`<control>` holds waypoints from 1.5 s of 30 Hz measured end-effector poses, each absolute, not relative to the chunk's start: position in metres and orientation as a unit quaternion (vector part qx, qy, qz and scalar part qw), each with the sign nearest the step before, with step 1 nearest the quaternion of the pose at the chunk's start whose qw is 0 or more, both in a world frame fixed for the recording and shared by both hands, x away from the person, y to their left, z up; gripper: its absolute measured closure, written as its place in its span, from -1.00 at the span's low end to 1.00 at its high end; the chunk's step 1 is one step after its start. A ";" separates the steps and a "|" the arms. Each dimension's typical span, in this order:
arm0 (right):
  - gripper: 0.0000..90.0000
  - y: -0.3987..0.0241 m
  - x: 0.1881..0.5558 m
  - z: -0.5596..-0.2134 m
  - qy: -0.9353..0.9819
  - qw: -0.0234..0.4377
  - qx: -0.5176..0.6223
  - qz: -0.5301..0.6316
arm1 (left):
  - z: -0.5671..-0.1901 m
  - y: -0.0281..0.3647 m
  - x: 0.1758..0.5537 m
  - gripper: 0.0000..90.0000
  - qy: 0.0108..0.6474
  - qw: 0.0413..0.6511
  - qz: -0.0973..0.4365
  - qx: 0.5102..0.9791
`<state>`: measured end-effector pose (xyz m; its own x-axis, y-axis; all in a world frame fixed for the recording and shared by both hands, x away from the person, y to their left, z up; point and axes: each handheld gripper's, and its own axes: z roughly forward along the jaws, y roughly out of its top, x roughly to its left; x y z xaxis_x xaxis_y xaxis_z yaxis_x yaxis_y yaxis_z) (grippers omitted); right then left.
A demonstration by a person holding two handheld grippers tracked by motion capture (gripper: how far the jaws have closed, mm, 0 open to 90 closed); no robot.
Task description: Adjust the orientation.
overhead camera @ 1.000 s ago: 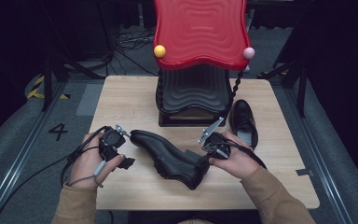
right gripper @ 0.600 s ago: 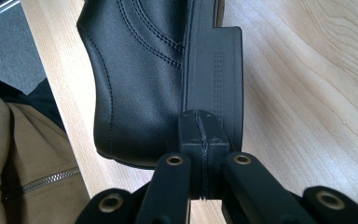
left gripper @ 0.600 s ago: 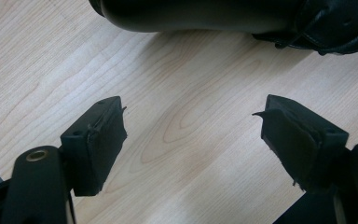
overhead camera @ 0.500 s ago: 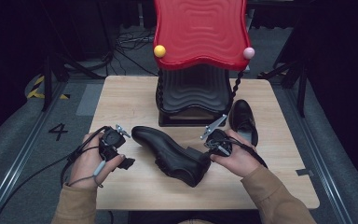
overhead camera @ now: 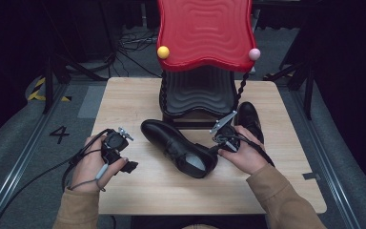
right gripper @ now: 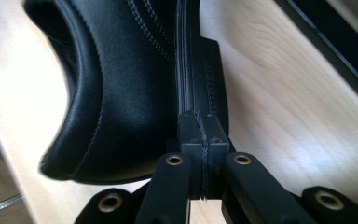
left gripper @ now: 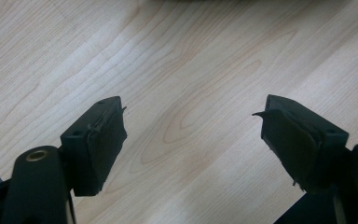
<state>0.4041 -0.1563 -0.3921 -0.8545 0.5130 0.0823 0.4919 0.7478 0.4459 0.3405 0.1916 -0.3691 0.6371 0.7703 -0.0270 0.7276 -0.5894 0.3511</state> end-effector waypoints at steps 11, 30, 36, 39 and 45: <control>1.00 -0.159 0.433 -0.413 0.920 0.056 0.328 0.206 | -0.370 0.192 0.342 -0.51 0.422 0.167 0.063 0.889; 0.73 -0.176 0.443 -0.402 0.909 0.089 0.350 0.207 | -0.370 0.193 0.342 -0.51 0.425 0.168 0.062 0.887; 0.67 -0.178 0.429 -0.371 0.914 0.089 0.310 0.245 | -0.371 0.193 0.342 -0.51 0.425 0.168 0.061 0.888; 0.61 -0.169 0.418 -0.360 0.925 0.068 0.273 0.254 | -0.371 0.193 0.342 -0.51 0.425 0.168 0.062 0.887; 0.53 -0.152 0.408 -0.363 0.943 0.037 0.223 0.245 | -0.370 0.192 0.342 -0.51 0.422 0.166 0.062 0.889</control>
